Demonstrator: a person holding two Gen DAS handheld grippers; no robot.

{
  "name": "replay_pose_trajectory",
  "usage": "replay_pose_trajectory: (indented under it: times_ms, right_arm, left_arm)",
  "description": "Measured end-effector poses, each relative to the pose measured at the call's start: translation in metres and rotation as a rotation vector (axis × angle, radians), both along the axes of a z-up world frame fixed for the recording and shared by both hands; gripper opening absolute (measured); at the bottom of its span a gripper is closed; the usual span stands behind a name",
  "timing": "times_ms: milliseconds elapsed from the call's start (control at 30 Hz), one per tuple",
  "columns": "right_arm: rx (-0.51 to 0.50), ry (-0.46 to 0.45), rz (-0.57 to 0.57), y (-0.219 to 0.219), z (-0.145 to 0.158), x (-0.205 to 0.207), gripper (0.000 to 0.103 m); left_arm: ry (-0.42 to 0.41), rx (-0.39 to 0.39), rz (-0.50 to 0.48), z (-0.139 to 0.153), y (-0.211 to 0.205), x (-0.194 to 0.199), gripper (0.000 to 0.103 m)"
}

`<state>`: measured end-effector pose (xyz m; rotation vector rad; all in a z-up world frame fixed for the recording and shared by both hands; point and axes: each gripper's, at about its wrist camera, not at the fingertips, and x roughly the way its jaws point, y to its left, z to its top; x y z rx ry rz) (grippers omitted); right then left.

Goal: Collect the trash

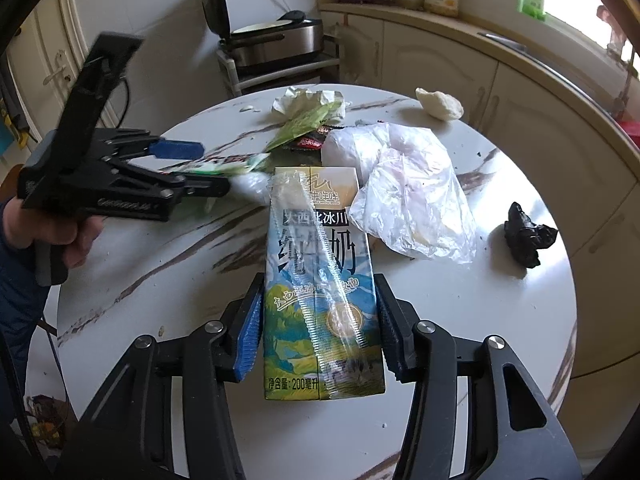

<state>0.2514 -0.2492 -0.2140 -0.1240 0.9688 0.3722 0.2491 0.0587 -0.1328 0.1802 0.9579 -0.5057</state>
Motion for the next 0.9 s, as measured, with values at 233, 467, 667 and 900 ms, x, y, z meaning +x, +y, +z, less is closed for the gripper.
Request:
replay_pose_trajectory:
  times_ms: [233, 467, 667, 900]
  right_arm:
    - [0.000, 0.017, 0.004, 0.002, -0.003, -0.003, 0.047]
    - [-0.017, 0.038, 0.003, 0.006, -0.009, -0.003, 0.048]
    - [-0.030, 0.054, 0.003, 0.012, -0.012, 0.005, 0.048]
    - [-0.033, 0.061, -0.010, 0.015, -0.013, 0.006, 0.048]
  left_arm:
    - [-0.041, 0.023, 0.007, 0.018, 0.016, -0.043, 0.059]
    - [-0.081, 0.138, -0.044, 0.015, 0.004, -0.059, 0.086]
    - [-0.042, 0.125, -0.103, 0.012, 0.011, -0.055, 0.066]
    - [-0.053, 0.104, -0.064, 0.027, 0.038, -0.058, 0.030]
